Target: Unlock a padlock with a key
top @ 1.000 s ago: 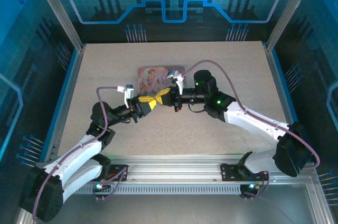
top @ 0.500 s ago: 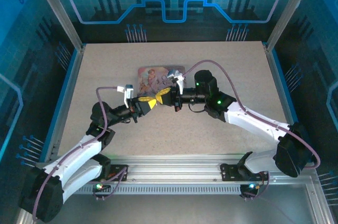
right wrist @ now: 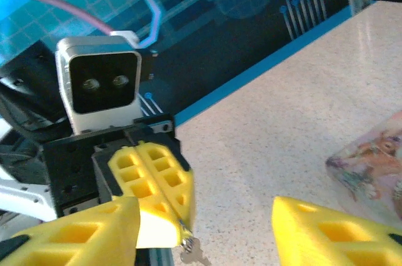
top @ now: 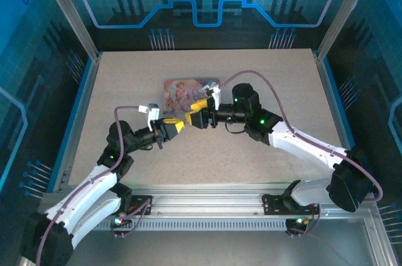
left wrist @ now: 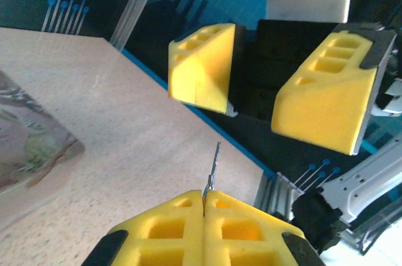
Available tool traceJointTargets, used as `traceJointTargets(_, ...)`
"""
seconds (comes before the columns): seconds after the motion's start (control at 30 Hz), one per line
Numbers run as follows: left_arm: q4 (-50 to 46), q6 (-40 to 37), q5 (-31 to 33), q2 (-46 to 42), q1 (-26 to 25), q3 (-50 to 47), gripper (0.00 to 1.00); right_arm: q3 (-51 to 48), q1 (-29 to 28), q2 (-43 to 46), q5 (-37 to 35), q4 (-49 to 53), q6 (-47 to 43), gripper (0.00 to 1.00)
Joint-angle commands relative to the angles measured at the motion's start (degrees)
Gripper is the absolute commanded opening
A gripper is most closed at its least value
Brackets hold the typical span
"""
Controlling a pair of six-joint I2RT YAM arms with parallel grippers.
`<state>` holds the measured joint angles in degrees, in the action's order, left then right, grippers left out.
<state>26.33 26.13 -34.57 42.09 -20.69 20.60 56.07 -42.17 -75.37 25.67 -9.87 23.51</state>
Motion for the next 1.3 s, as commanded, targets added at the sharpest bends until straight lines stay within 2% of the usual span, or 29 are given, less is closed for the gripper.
traceJointTargets(0.0, -15.3, -9.0, 4.6, -4.5, -0.2, 3.1, 0.00, -1.6, 0.9, 2.7, -8.0, 4.1, 3.6, 0.61)
traceJointTargets(0.1, -21.7, -11.2, 7.9, -8.0, -0.3, 3.4, 0.00, -3.6, 0.8, 2.7, -15.7, 6.2, 6.6, 0.62)
traceJointTargets(0.17, -26.4, -11.1, 12.8, -10.6, -0.3, 3.4, 0.00, -4.9, 0.2, 1.6, -22.2, 8.2, 9.9, 0.62)
traceJointTargets(0.3, -37.5, -7.3, 27.0, -15.7, -0.5, 3.0, 0.00, -3.0, -7.1, -4.4, -38.9, 15.7, 13.6, 0.63)
traceJointTargets(0.4, -41.7, -6.1, 31.8, -19.7, -0.5, 1.7, 0.00, 0.9, -12.7, -11.8, -45.7, 19.0, 16.4, 0.63)
traceJointTargets(0.5, -43.9, -5.4, 33.4, -22.6, -0.5, 0.8, 0.00, 4.7, -14.4, -18.7, -47.5, 20.8, 18.9, 0.63)
traceJointTargets(0.67, -44.6, -4.3, 32.0, -24.1, -0.5, -0.4, 0.00, 7.9, -13.9, -26.6, -49.4, 18.5, 20.3, 0.50)
traceJointTargets(0.9, -44.5, -4.7, 29.9, -24.2, -0.6, -1.3, 0.00, 13.3, -13.0, -34.7, -52.4, 17.3, 22.3, 0.56)
traceJointTargets(1.27, -44.6, -5.2, 29.5, -26.1, -0.5, -3.3, 0.00, 17.6, -10.2, -39.9, -55.1, 17.0, 21.8, 0.55)
